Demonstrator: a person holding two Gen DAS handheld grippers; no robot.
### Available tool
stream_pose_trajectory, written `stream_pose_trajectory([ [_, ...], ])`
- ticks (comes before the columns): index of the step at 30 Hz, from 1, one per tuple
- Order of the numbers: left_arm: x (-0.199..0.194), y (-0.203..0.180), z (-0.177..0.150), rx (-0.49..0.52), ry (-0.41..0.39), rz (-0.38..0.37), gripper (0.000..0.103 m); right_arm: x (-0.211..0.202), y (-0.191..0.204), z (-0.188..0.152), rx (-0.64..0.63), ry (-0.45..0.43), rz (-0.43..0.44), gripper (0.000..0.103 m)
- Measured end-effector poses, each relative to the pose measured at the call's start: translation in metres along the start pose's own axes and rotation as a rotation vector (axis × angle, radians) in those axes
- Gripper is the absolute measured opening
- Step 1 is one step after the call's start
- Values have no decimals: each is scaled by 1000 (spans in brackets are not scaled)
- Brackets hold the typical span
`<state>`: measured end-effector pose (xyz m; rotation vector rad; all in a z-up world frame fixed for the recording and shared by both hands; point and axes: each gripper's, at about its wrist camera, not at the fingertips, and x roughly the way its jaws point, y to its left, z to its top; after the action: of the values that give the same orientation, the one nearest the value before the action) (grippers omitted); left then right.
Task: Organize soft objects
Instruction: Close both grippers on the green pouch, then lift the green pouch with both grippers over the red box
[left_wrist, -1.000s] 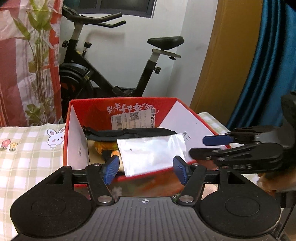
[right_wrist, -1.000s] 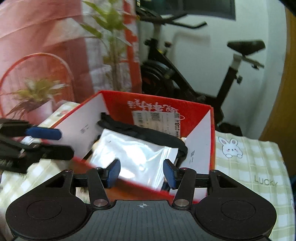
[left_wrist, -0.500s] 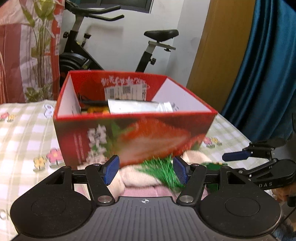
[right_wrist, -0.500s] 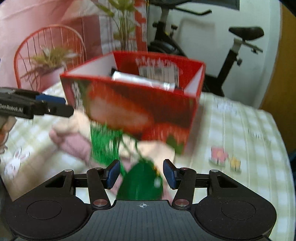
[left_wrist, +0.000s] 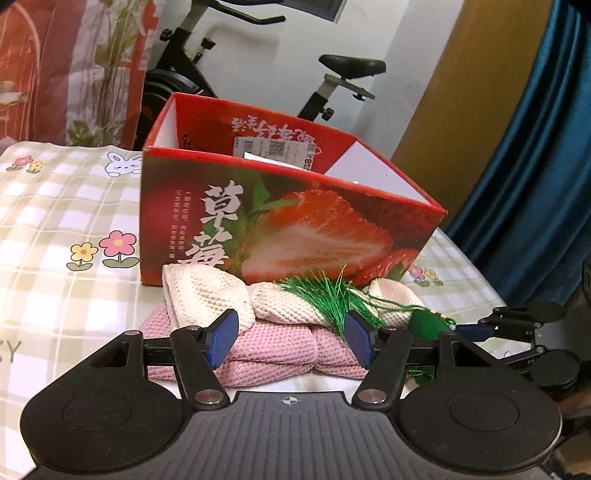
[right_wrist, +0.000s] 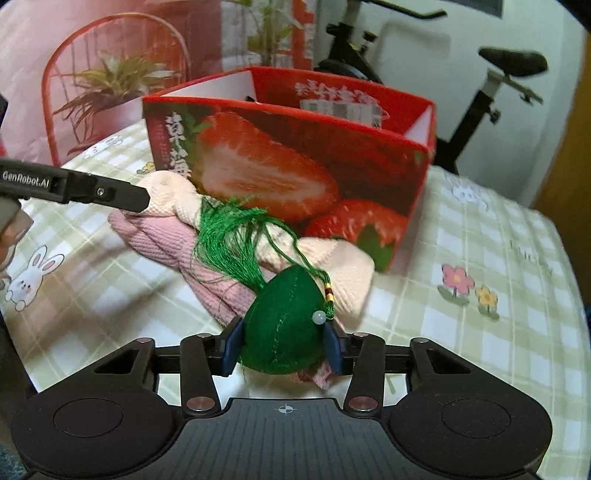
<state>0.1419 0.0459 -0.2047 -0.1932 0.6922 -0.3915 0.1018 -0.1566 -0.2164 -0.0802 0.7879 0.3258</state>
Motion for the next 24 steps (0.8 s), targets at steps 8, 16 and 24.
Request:
stream_pose_trajectory([
  [8,-17,7,6,-51,-75,8,64,-10,26,33,-66,-119,97,39],
  [16,-29,22,15,-105,-123,21,64,31,63,69,-108,-219,161,40],
  [24,-4,33,9,-194,-41,-85,49,57,68,51,3,-235,201,45],
])
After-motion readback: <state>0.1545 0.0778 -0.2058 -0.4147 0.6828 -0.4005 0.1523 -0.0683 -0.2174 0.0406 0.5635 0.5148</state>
